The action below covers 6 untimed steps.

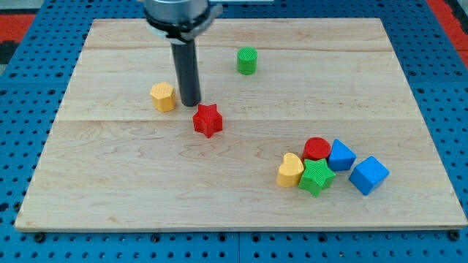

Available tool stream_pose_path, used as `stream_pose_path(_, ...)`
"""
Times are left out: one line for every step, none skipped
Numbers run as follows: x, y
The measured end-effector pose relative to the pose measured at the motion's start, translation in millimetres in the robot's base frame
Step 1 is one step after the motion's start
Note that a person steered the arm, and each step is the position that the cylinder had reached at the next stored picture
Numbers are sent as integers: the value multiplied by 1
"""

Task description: Slide the yellow hexagon into the red star

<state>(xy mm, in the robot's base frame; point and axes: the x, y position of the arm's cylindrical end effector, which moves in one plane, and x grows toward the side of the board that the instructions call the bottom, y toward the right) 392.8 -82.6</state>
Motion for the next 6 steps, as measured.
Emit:
stream_pose_path(-41,-16)
stream_pose_path(-18,-81)
stream_pose_path(1,-19)
stream_pose_path(23,44)
stream_pose_path(40,87)
stream_pose_path(51,91)
